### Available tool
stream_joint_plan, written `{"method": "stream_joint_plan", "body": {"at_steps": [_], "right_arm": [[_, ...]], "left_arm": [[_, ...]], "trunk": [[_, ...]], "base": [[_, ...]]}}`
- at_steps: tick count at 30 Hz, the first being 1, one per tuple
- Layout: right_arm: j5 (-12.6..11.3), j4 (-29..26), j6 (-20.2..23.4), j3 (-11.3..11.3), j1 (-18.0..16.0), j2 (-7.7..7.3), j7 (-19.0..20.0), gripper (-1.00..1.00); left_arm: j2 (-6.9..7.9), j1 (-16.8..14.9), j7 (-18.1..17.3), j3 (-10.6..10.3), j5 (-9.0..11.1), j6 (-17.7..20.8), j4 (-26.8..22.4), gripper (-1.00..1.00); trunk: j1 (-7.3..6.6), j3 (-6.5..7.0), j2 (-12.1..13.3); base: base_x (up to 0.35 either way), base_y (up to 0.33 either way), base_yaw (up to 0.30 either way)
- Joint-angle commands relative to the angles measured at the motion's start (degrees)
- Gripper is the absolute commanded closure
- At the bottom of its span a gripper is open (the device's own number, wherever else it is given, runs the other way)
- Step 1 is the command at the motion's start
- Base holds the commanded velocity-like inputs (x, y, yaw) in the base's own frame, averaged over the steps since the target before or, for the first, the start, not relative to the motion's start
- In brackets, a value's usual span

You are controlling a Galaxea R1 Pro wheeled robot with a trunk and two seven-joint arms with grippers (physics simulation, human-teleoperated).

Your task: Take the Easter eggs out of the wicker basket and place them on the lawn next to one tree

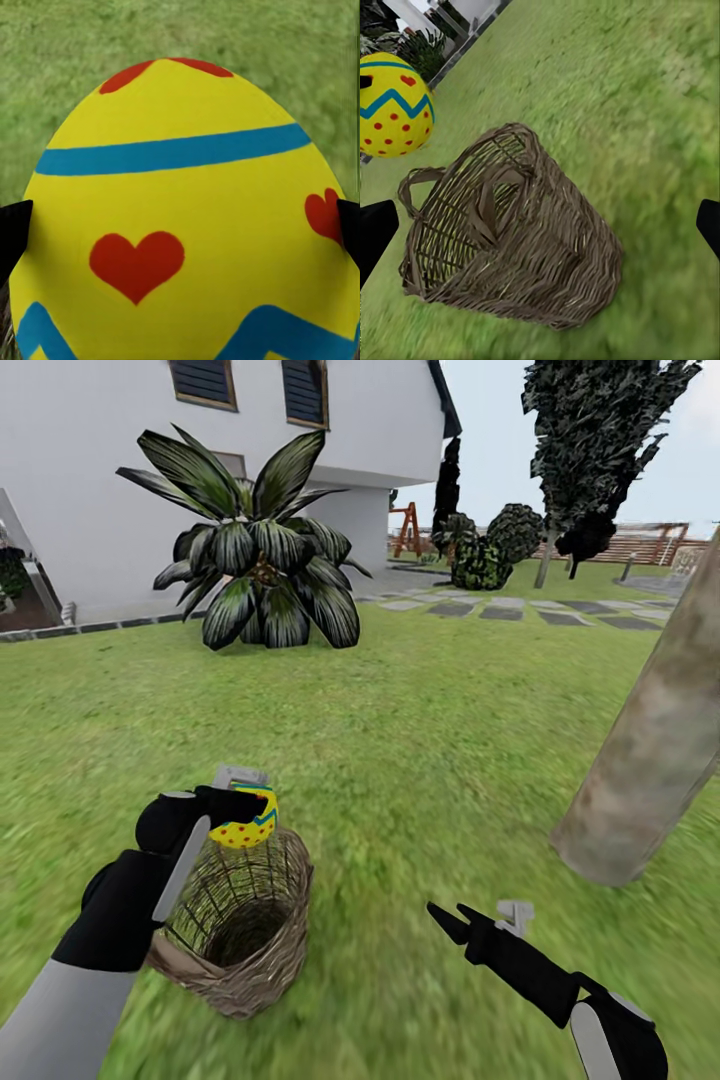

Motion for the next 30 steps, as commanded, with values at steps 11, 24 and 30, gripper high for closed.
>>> {"method": "stream_joint_plan", "body": {"at_steps": [11, 24, 30], "right_arm": [[-0.25, 0.05, 2.55, -0.42, -0.04, -0.02, 0.11, -1.00], [-0.27, 0.07, 2.61, -0.48, -0.04, -0.03, 0.10, -1.00], [-0.27, 0.07, 2.57, -0.48, -0.04, -0.03, 0.10, -1.00]], "left_arm": [[0.03, 1.23, 0.91, -0.07, 0.60, 0.21, -1.85, 1.00], [-0.03, 1.24, 2.78, -0.16, 0.60, 0.21, -2.04, 1.00], [-0.10, 1.24, 2.75, -0.24, 0.60, 0.21, -2.07, 1.00]], "trunk": [[-0.29, 2.48, 0.13], [-1.40, 6.00, 1.86], [-2.06, 6.84, 3.06]], "base": [[0.000, 0.000, -0.028], [0.000, 0.000, -0.213], [0.000, 0.000, -0.181]]}}
